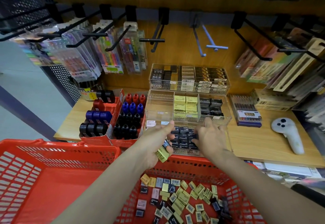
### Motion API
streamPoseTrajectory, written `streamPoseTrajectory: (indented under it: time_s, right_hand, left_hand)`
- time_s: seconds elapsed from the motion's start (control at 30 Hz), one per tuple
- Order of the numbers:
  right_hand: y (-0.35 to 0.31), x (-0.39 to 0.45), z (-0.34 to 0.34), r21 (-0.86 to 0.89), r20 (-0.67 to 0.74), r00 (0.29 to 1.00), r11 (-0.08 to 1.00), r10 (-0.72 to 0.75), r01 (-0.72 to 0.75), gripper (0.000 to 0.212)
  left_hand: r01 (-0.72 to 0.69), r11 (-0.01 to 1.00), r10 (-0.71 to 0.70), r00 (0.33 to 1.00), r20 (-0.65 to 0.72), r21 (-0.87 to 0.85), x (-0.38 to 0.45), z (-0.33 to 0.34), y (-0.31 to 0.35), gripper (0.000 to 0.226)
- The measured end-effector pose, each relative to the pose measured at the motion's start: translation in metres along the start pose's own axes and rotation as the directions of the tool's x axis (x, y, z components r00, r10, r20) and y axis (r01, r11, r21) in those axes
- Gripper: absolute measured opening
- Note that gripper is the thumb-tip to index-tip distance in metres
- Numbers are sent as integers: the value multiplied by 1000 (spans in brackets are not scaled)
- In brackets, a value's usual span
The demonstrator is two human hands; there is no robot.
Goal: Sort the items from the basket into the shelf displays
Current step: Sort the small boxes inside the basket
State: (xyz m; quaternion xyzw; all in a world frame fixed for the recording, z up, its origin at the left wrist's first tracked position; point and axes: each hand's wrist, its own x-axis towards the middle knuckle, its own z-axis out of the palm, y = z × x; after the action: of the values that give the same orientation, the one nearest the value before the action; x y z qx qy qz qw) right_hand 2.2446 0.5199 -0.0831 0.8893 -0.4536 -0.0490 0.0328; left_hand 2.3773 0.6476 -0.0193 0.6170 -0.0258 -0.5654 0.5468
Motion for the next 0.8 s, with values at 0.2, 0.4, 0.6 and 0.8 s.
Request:
streamPoseTrajectory:
  time_s: [0.2, 0.4, 0.6, 0.8]
  right_hand:
    - [-4, 0, 5, 37, 7, 999, 998, 53, -54, 36]
    - [-6, 7, 1, 123, -8, 995, 988, 97, -96, 34]
    - [-4, -42, 1, 175, -212, 957, 956, -197, 236, 62]
    - [-13, -58, 3, 53, 141, 974, 984, -179, 173, 98]
  left_hand:
    - [-1, 1000, 1, 1000, -5, -15, -5, 1, 2, 28]
    - [-8, 1000, 8, 1000, 11, -6, -8, 4, 2, 31]
    - [-7, 1000, 7, 1000, 7, -15, -9, 1, 5, 30]
    - [-7, 999, 7, 1000, -21, -44, -14, 3, 5, 26]
